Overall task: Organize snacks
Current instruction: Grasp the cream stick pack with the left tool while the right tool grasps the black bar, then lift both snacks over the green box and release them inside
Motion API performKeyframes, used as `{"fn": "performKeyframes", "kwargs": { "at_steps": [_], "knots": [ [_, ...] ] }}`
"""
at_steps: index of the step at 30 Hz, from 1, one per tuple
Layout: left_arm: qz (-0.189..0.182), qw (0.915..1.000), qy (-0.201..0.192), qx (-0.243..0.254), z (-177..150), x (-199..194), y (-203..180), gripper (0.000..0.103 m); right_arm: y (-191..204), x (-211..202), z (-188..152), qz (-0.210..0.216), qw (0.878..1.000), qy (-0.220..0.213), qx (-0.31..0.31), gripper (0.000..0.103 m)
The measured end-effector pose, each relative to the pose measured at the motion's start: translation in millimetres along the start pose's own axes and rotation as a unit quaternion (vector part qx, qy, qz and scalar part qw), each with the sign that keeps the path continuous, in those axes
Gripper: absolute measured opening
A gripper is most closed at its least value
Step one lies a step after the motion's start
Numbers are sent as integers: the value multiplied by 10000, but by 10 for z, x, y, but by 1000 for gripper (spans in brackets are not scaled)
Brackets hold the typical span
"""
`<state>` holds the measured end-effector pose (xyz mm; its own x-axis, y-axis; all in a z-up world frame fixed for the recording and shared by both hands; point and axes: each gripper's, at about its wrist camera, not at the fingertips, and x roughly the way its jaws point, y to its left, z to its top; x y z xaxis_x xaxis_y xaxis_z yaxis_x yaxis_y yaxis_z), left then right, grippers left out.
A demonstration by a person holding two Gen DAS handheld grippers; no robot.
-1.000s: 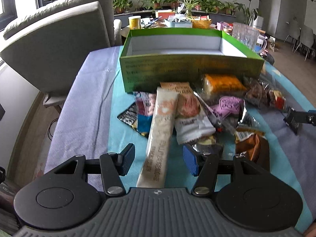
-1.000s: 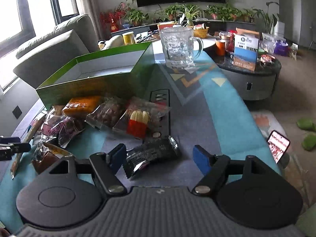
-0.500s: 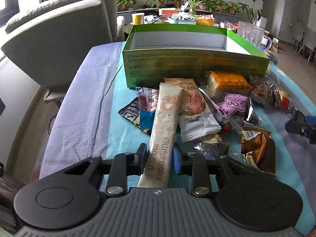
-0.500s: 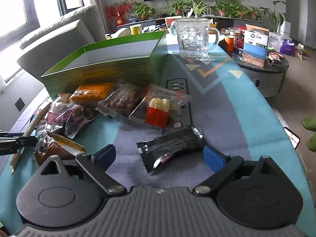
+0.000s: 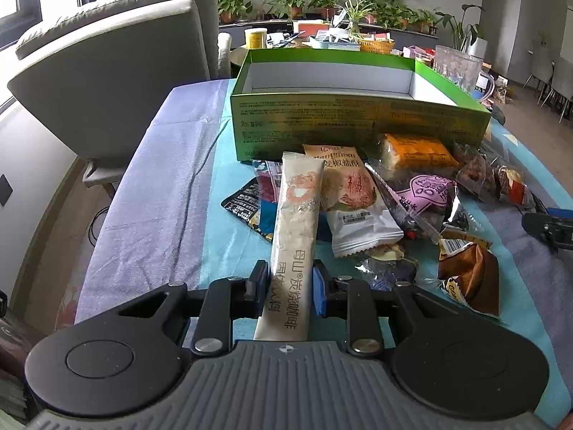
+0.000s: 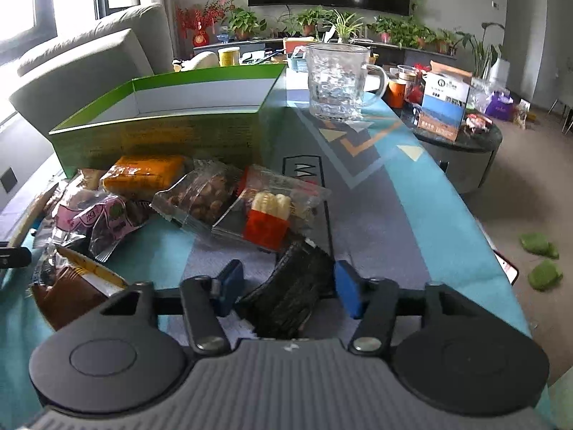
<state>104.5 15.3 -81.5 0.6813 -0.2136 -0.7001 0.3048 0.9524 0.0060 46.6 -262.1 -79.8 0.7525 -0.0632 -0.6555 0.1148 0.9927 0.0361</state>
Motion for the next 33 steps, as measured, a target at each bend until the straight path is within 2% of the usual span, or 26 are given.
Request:
{"fn": "performKeyframes", "kwargs": {
  "at_steps": [5,10,17,18,20,22,23,27,33],
  "knots": [
    [33,9998,-162,-71,11,-83,22,21,-45,-106,-33,202,9998,-19,36,40],
    [43,9992,-391,-113,54,-211,35,21,-10,-164,-12,362,9993,-71,-14,24],
    [9,9986,-506,-148,114,-281,33,21,5,-223,-53,451,9988,-41,-169,22],
    [15,9986,-505,-155,119,-280,33,21,-11,-239,-63,478,9987,-22,-154,24],
    [28,9986,-507,-168,127,-276,31,21,-52,-268,-86,582,9983,21,-68,34],
    [26,9985,-508,-180,127,-282,29,21,-107,-292,-103,656,9978,-29,82,58],
    [28,9985,-512,-189,132,-282,29,21,-128,-303,-105,685,9975,-62,137,61],
    [50,9984,-527,-203,142,-294,33,21,-122,-309,-93,818,9965,-61,133,61],
    [75,9984,-525,-206,160,-302,27,21,43,-170,-96,770,9970,93,-58,61]
  ]
}}
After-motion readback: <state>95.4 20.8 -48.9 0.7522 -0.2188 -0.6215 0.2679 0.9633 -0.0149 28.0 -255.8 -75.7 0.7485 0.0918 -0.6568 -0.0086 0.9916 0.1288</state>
